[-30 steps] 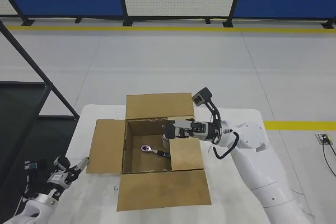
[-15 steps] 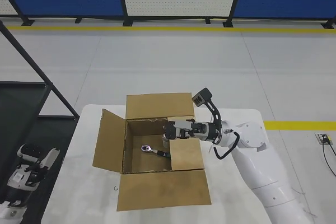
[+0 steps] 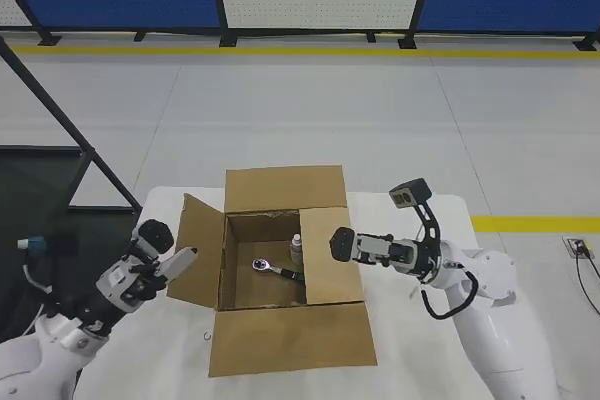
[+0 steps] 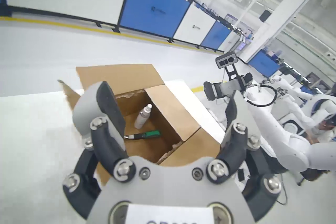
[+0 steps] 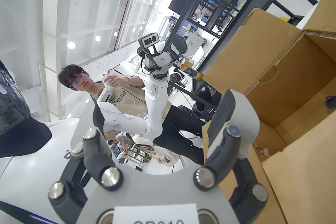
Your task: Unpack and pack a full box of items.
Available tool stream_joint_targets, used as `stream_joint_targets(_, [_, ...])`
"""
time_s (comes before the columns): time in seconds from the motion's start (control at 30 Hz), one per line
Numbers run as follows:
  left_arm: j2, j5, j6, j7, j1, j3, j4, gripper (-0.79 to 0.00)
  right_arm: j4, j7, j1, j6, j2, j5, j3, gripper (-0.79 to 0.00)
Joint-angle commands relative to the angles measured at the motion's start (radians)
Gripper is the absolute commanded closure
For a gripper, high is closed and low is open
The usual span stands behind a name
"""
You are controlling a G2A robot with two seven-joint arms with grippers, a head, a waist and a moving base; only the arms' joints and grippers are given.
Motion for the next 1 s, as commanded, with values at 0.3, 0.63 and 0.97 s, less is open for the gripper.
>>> stream_joint_targets(0.3, [-0.014,-0.021,0.197,-0.13,-0.281,0.317,0.213,-0.785,-0.085,-0.127,-0.136,0.231,0.042,-0.16,0.111,-0.785])
stream_joint_targets(0.63, [-0.019,-0.008,0.233,-0.135,-0.305,0.376,0.282,-0.785,0.022,-0.082,-0.136,0.168,0.055,-0.065,0.135,-0.785])
stream_joint_targets(0.97, [-0.057,-0.06,0.291,-0.203,-0.497,0.598,0.517,-0.785,0.007,-0.103,-0.147,0.17,0.055,-0.069,0.129,-0.785])
